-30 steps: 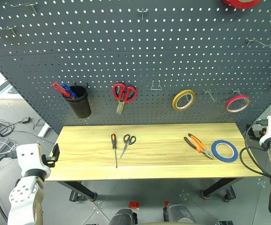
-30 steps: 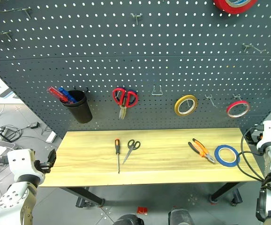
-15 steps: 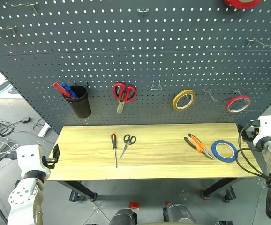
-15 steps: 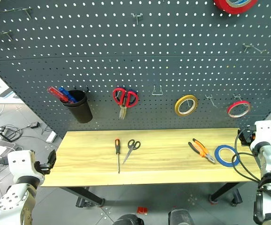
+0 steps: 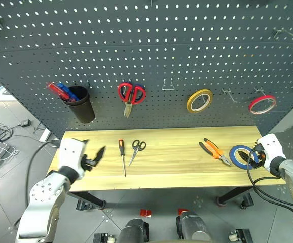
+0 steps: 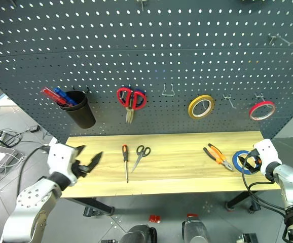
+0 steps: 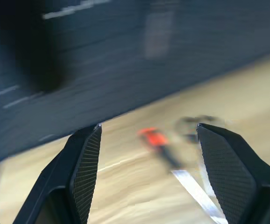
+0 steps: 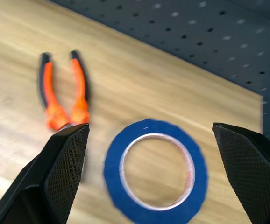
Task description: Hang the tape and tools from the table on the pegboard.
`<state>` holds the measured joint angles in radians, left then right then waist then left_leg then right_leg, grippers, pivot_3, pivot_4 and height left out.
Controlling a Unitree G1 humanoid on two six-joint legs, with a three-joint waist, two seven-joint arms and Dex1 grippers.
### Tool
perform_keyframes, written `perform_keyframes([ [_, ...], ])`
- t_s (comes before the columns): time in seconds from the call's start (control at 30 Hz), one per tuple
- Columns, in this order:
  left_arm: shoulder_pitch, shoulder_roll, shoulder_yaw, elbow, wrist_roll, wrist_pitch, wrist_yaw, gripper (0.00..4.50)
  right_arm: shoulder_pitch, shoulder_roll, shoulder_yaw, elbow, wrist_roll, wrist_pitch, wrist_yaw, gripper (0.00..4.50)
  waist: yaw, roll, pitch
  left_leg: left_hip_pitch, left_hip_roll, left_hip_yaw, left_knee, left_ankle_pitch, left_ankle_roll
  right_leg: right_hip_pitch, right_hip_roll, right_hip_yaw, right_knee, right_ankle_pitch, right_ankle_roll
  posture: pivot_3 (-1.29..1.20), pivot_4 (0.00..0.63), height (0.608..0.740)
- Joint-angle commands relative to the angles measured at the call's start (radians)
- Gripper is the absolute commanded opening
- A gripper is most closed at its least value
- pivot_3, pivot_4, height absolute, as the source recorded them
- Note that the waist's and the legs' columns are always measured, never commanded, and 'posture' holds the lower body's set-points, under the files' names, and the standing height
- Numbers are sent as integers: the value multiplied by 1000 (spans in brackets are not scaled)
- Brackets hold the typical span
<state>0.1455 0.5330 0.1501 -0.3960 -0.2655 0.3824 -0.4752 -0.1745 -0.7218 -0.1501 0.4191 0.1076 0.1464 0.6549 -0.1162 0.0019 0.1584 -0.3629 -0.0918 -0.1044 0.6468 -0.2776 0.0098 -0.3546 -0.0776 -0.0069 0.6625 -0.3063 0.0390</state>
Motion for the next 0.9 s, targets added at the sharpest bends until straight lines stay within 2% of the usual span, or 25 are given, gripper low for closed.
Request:
perform_keyframes([
  [0.03, -27, 60, -101, -85, -21, 22, -123, 3434, -7, -25, 41, -87, -25, 78, 26, 4500, 0, -3, 17, 0, 1, 0, 0, 0, 0, -1, 0, 0, 0, 0, 0, -301, 228, 740],
  [0.13, -87, 119, -233, -90, 18, 20, -230, 3434, -56, -33, 90, -45, -79, 118, 15, 4500, 0, -4, 39, -2, 3, 1, -1, 0, 0, -3, 1, -1, 0, 1, -1, -310, 247, 740],
  [0.27, -171, 131, -352, -43, 62, -18, -306, 3434, -127, -57, 155, 30, -127, 151, 65, 4500, -1, -3, 66, -3, 3, 3, -1, 0, 1, -4, 1, 0, 0, 1, -2, -324, 273, 740],
  [0.37, -243, 88, -410, -9, 73, -24, -324, 3434, -192, -75, 196, 98, -159, 170, 101, 4500, -7, -5, 78, -6, 3, 3, -1, 0, 1, -6, 1, 0, 0, 1, -2, -342, 282, 740],
  [0.5, -313, 37, -470, 18, 72, -18, -355, 3434, -293, -78, 242, 214, -192, 200, 148, 4500, -24, -8, 87, -20, 3, 3, 5, 0, 0, -19, 1, -1, 1, 1, -1, -354, 290, 740],
  [0.77, -447, -64, -563, 95, 103, -38, -388, 3434, -457, -53, 360, 476, -281, 118, 262, 4500, -40, -10, 113, -24, 3, 6, 16, -4, 6, -18, 1, 0, 2, 4, 4, -355, 301, 740],
  [0.9, -467, -79, -577, 112, 114, -45, -402, 3434, -504, -26, 392, 572, -318, 64, 248, 4500, -50, -10, 116, -24, 3, 7, 17, -4, 6, -18, 1, 1, 2, 5, 5, -355, 302, 740],
])
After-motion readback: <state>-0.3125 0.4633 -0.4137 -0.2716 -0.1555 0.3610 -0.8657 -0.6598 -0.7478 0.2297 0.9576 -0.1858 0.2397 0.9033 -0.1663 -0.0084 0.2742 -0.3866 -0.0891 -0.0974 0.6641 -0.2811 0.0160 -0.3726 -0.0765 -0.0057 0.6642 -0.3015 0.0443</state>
